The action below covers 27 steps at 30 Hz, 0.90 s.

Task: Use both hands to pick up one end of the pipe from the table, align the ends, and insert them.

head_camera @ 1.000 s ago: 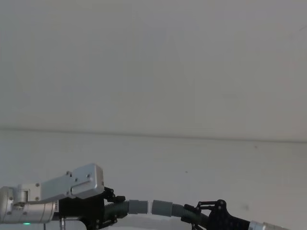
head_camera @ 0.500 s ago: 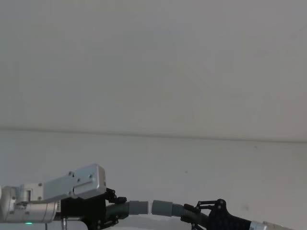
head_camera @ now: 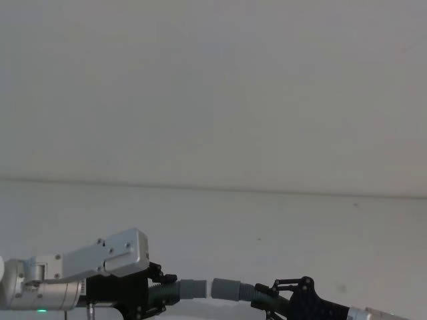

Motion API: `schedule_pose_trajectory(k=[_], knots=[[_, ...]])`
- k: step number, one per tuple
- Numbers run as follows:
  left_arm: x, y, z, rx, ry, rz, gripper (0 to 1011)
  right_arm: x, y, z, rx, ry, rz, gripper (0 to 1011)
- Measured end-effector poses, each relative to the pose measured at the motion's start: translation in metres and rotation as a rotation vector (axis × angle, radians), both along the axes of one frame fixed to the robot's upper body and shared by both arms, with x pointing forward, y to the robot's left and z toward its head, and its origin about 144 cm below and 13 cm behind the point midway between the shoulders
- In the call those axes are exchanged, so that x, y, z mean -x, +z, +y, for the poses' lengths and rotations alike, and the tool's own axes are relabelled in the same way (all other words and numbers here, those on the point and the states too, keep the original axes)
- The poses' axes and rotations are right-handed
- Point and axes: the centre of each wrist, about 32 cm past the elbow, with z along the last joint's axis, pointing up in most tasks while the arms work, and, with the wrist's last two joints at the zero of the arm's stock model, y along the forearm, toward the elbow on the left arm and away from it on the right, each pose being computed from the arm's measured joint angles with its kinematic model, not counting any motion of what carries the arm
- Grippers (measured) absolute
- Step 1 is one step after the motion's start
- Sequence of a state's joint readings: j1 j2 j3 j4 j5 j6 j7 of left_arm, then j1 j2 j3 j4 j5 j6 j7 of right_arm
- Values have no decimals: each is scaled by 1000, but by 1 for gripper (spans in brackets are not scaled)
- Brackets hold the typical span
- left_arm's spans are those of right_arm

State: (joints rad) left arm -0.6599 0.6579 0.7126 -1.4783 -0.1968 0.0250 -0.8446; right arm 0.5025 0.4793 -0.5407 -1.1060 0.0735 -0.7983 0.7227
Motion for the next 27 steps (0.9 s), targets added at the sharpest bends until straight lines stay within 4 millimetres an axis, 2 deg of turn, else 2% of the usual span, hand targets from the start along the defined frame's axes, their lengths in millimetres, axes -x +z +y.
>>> schedule_pose_trajectory(k=[27], knots=[[0,0,-1,-1,-1,1,292,0,0,0,0,3,-1,213]])
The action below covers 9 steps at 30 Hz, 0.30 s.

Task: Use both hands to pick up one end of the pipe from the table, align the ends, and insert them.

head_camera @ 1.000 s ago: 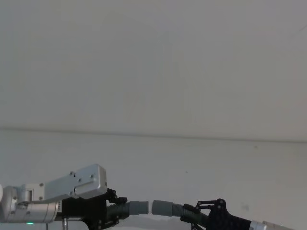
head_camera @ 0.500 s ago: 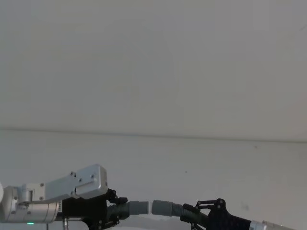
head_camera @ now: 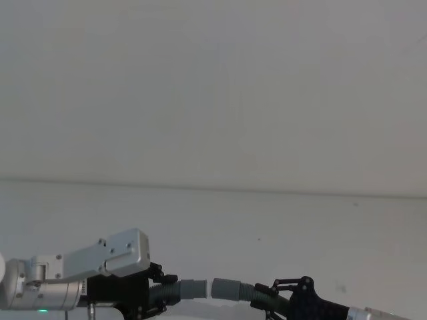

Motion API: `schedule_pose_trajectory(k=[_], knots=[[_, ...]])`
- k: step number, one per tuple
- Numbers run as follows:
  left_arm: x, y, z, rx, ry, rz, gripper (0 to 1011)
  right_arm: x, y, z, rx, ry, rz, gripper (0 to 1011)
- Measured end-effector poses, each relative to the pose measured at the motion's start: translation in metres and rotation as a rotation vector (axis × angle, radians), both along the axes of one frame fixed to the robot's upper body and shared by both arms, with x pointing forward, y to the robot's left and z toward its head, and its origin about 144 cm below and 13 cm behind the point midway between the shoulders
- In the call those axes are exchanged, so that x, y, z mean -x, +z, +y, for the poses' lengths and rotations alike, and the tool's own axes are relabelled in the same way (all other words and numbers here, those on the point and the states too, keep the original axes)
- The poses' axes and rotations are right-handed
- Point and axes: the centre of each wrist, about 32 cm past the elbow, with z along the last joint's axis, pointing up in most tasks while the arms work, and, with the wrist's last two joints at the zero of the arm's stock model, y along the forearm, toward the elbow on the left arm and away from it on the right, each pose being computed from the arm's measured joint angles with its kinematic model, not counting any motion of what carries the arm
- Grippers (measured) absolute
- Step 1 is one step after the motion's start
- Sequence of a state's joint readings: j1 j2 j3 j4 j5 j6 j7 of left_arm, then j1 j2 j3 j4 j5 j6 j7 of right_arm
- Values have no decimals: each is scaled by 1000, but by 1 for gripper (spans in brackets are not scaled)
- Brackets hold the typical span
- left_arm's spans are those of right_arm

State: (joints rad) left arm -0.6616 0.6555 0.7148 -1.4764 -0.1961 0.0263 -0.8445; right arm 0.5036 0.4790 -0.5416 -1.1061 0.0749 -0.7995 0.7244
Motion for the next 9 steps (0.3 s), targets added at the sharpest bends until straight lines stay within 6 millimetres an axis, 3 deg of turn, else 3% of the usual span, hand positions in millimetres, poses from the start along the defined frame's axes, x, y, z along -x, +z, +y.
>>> schedule_pose_trajectory(k=[9], knots=[[0,0,0,0,0,0,292,0,0,0,0,0,0,213]])
